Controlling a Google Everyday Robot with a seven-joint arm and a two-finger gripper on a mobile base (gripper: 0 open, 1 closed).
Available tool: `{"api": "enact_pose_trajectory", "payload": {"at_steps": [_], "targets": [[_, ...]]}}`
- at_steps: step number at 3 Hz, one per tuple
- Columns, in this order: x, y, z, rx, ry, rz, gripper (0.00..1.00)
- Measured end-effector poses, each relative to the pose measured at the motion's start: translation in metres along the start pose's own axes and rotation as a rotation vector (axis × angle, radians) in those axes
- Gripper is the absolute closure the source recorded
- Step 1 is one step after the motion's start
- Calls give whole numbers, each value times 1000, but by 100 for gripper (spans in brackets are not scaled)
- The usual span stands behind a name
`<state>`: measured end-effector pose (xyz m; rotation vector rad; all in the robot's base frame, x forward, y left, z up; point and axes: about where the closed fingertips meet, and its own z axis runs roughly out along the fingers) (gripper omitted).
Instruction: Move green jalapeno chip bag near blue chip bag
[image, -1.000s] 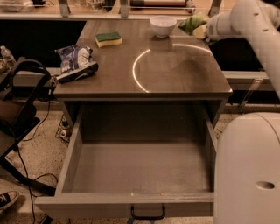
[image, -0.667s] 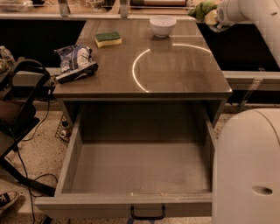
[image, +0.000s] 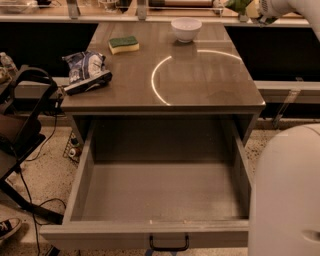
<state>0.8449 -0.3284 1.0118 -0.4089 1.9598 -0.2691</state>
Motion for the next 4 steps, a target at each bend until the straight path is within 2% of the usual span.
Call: {"api": "enact_pose_trajectory", "payload": {"at_steps": [1, 2, 3, 4], "targets": [[5, 12, -17, -42, -35, 16, 100], [15, 38, -92, -134, -90, 20, 100], [27, 87, -149, -284, -149, 29, 100], [9, 135, -176, -444, -238, 9, 100]]}}
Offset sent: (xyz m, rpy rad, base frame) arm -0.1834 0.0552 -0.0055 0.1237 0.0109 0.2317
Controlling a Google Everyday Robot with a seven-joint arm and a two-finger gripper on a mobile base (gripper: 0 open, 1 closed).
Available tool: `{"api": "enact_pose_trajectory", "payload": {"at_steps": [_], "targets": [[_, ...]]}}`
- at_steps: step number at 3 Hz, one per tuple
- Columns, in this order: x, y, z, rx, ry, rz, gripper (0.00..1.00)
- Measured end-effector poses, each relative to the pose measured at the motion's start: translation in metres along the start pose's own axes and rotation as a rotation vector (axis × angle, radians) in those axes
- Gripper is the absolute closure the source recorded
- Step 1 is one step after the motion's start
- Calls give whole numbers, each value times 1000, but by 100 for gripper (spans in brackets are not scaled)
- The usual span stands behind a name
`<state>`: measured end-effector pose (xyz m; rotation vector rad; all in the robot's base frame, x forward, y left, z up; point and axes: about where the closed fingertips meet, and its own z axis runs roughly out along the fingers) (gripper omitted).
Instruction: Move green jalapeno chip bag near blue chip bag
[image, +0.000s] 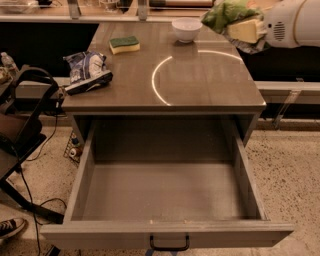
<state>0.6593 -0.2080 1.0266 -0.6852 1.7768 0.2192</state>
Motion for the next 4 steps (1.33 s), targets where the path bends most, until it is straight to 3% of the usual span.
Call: {"api": "enact_pose_trajectory", "payload": {"at_steps": [1, 2, 3, 4], "targets": [[-42, 65, 32, -201, -100, -62, 100], [-68, 108, 57, -316, -151, -114, 100], [-63, 173, 104, -412, -118, -190, 100], [-31, 206, 135, -434, -46, -225, 100]]}}
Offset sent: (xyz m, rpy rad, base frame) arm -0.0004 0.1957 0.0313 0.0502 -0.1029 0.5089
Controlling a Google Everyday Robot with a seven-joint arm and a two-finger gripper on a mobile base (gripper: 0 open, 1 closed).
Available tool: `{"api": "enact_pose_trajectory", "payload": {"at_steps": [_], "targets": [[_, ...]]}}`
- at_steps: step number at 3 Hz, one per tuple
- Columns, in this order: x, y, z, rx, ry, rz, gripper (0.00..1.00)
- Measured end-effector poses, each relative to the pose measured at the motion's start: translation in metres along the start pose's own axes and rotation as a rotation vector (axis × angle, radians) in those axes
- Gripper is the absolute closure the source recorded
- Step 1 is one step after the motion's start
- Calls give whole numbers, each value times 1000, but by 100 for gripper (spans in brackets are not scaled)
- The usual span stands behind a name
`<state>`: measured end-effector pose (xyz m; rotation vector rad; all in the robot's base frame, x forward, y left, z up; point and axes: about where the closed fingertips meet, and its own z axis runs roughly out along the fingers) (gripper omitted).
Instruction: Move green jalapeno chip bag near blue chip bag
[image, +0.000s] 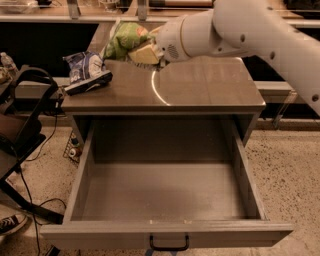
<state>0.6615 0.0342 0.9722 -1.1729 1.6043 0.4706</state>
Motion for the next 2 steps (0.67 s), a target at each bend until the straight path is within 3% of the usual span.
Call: {"api": "enact_pose_trajectory", "payload": {"at_steps": [2], "targets": [[47, 15, 82, -58, 122, -45, 97]]}}
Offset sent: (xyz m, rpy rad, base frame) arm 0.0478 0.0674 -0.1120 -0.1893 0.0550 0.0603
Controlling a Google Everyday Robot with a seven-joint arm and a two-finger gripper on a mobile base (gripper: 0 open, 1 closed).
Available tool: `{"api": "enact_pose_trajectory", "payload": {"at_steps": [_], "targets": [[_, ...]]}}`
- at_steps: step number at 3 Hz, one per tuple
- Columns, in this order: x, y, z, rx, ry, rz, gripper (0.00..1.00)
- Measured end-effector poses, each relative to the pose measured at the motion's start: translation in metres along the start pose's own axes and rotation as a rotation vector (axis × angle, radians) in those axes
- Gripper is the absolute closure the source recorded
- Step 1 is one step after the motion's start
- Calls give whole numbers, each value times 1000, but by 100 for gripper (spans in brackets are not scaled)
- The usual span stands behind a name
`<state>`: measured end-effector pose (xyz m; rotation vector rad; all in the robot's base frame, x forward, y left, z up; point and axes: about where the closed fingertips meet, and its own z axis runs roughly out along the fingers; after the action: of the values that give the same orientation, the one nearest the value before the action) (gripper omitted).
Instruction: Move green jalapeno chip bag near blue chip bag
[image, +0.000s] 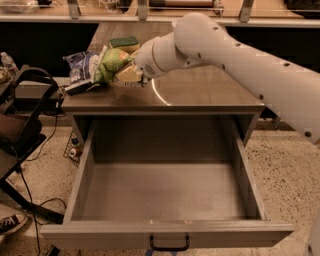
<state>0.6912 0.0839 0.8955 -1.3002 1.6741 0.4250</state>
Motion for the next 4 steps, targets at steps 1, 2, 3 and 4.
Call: {"api": "enact_pose_trajectory", "payload": {"at_steps": [1, 2, 3, 4], "targets": [[-1, 1, -2, 0, -3, 3, 75], [-2, 3, 0, -4, -3, 1, 44], [-3, 4, 2, -9, -4, 0, 13], [-3, 6, 3, -12, -4, -1, 0]]}}
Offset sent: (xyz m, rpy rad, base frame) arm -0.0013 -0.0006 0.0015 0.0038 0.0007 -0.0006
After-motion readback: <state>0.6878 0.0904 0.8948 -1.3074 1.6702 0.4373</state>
